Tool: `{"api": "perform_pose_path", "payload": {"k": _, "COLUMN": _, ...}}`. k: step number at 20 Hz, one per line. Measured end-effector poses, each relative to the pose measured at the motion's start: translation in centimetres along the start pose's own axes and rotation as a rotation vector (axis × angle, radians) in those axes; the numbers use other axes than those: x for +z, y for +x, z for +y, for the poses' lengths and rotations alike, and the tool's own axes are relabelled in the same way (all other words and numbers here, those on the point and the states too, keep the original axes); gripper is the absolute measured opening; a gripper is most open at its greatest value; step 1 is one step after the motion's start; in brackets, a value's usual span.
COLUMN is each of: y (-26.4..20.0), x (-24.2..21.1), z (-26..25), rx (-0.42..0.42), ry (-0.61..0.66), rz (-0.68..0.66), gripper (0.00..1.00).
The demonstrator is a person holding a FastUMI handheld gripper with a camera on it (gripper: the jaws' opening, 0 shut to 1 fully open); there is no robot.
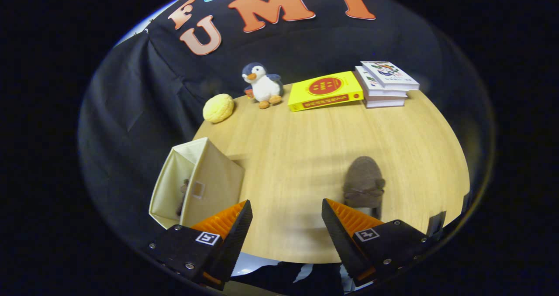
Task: Open the storage box then place both shoes into the box .Put the left shoe in first, then the right shoe, with the right side of both shoes facing outward in a uniform manner.
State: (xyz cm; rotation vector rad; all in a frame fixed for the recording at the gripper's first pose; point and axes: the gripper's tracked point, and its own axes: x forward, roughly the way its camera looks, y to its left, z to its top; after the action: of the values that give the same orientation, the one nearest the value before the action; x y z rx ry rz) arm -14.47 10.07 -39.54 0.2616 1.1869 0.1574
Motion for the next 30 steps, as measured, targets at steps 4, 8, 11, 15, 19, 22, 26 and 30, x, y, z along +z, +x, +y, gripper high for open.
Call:
{"api": "perform_pose_path", "payload": {"k": 4, "y": 1.1, "x": -2.2, "z": -6.6, "rx": -0.091, "ry": -0.004, "rz": 0.017, "gripper": 0.93}}
{"api": "perform_pose_path", "payload": {"k": 8, "y": 3.3, "x": -4.5, "z": -10.6, "rx": -0.142, "ry": -0.035, "rz": 0.068, "gripper": 0.86}}
{"api": "perform_pose_path", "payload": {"k": 11, "y": 5.3, "x": -4.7, "z": -11.8, "rx": -0.156, "ry": -0.064, "rz": 0.047, "gripper": 0.76}}
{"api": "perform_pose_path", "payload": {"k": 15, "y": 7.4, "x": -4.1, "z": -13.7, "rx": -0.202, "ry": -0.077, "rz": -0.005, "gripper": 0.55}}
{"api": "perform_pose_path", "payload": {"k": 19, "y": 8.5, "x": -3.7, "z": -13.8, "rx": -0.198, "ry": -0.051, "rz": -0.046, "gripper": 0.37}}
{"api": "perform_pose_path", "payload": {"k": 22, "y": 8.8, "x": -3.9, "z": -14.3, "rx": -0.217, "ry": -0.052, "rz": -0.038, "gripper": 0.24}}
{"api": "perform_pose_path", "payload": {"k": 26, "y": 8.3, "x": -3.8, "z": -14.8, "rx": -0.232, "ry": 0.03, "rz": -0.009, "gripper": 0.05}}
{"api": "perform_pose_path", "payload": {"k": 30, "y": 5.8, "x": -2.3, "z": -13.2, "rx": -0.238, "ry": 0.064, "rz": -0.03, "gripper": 0.04}}
